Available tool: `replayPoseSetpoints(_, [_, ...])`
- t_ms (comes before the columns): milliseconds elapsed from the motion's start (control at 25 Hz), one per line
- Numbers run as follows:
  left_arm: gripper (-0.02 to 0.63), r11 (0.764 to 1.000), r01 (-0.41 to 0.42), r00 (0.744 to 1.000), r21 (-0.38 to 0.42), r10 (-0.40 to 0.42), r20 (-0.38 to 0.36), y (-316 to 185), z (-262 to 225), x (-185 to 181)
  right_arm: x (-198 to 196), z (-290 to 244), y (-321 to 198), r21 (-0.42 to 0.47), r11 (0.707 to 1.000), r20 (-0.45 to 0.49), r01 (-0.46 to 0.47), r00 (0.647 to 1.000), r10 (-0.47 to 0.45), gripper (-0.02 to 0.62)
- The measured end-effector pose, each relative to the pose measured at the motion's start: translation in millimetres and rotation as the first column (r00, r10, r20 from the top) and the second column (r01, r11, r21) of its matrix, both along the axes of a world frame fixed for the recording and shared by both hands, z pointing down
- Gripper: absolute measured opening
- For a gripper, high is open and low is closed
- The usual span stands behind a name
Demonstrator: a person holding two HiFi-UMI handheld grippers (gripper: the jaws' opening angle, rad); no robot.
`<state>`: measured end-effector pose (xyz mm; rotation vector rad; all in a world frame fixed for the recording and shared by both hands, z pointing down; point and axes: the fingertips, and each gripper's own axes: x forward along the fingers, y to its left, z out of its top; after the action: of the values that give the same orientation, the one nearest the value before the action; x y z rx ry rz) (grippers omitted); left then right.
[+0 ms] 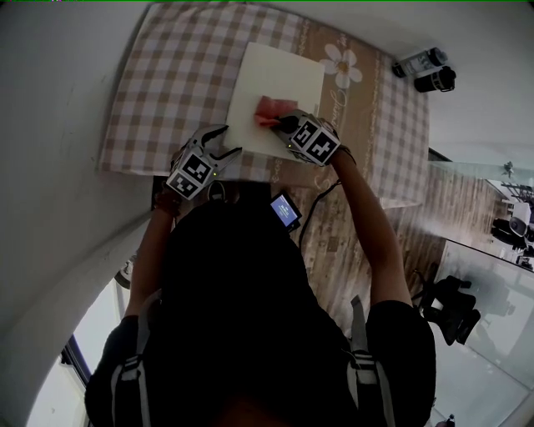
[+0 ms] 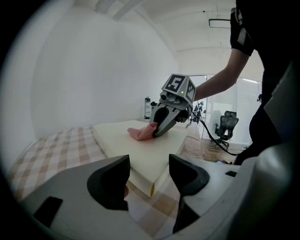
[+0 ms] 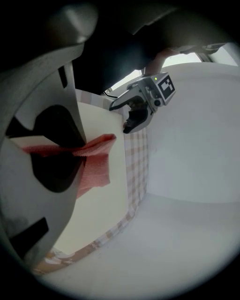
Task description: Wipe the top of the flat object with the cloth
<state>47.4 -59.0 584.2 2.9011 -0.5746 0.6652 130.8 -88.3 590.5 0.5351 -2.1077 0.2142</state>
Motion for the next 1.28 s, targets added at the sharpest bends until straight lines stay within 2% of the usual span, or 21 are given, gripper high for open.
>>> replayPoseSetpoints(480, [0.278, 1.0, -0.002, 1.0, 0.0, 0.002, -0.001, 0, 0, 1, -12, -1, 45, -0.011, 1.0, 0.058, -0.004, 0.998, 0.005, 0.018])
replayPoseSetpoints(880, [0.278, 1.0, -0.012, 1.0, -0.001, 0.012, -0.002, 1, -1, 1, -21, -7, 65, 0.016, 1.0, 0.102, -0.007, 0.995, 0.005, 0.018])
replayPoseSetpoints(1040, [0.276, 1.0, -0.015, 1.0, -0.005, 0.015, -0.011, 2, -2, 1, -23, -10, 68, 0.045, 0.998, 0.142, -0.047, 0.989, 0.04, 0.018])
replayPoseSetpoints(1280, [0.276, 1.0, -0.018, 1.0, -0.002, 0.018, -0.012, 0, -2, 1, -26, -12, 77, 0.042, 0.998, 0.199, -0.048, 0.979, 0.038, 0.018])
